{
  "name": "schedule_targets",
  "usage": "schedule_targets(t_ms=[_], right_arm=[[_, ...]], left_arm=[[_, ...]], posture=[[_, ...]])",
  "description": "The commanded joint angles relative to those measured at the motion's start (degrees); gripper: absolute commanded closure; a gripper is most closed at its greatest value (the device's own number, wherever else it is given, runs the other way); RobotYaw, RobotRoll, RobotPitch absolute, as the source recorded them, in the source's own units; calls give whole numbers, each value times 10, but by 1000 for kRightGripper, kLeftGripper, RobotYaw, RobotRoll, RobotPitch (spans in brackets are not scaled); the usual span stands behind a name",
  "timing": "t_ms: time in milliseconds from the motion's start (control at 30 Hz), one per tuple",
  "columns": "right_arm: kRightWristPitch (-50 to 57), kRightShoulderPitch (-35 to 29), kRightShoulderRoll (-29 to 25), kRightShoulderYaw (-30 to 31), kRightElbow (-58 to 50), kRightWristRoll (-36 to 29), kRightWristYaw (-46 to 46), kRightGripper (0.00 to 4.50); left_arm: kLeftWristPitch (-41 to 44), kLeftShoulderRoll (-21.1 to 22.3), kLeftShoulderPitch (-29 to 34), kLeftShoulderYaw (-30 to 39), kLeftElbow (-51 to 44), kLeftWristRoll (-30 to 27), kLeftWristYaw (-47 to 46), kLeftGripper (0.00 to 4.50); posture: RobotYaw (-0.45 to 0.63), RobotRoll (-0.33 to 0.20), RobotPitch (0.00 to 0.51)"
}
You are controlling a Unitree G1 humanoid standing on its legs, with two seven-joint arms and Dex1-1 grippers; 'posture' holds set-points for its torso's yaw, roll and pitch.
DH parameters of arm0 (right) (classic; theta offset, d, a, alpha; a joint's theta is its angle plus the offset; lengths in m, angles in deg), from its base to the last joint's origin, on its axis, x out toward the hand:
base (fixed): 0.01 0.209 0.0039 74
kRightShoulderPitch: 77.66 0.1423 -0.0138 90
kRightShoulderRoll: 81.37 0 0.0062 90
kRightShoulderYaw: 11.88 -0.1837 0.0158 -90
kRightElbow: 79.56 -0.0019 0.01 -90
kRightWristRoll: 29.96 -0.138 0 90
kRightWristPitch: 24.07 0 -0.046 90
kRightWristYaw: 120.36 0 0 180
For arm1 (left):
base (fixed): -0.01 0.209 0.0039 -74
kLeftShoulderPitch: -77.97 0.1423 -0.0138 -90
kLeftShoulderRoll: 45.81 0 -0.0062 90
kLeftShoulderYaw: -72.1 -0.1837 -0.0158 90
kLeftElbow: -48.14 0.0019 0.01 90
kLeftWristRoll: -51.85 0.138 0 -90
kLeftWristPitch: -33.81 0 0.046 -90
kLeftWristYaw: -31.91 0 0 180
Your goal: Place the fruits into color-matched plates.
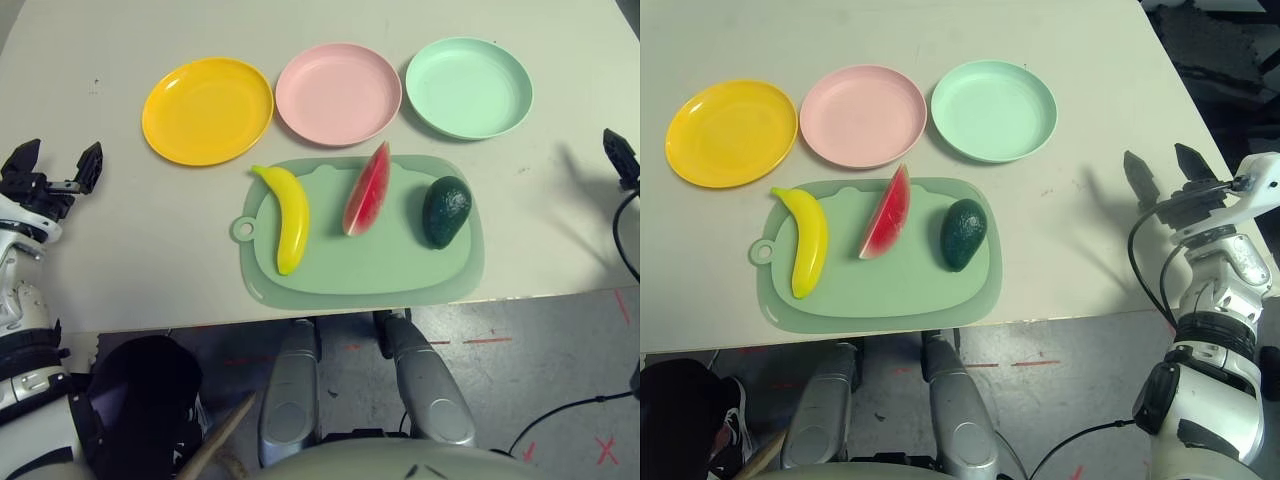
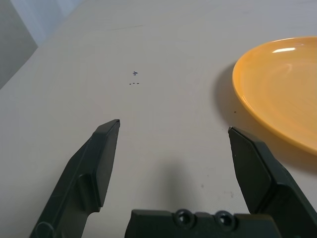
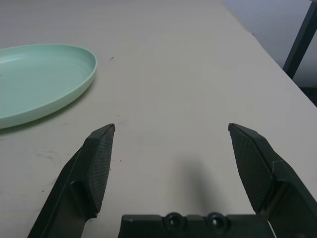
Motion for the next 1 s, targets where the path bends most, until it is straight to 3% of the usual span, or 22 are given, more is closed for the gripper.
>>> schedule_targets(t_ms=[33,467,567,700,867,1000], right_arm=[[-5,-12,-5,3,1,4,-5,0],[-4,0,-5,21,-9,9,-13,0],[1,3,-15,29,-16,12,-28,0],[17,17,-43,47,-28,20,-68,0],[47,48,-95,86,-50,33,-150,0],[49,82,-126,123,-57,52,-214,0]], left_arm=[[3,-3,7,2,0,0,-2,38],[-1,17,-10,-14,6,1,42,38],[14,33,-16,-22,-7,-43,151,38],[95,60,-7,-32,-88,-167,379,38],[131,115,7,-92,-148,-183,550,38],[168,115,22,-136,-224,-215,602,38]], posture=[[17,0,426],[28,0,430],[32,0,429],[26,0,426],[18,0,422],[7,0,419]])
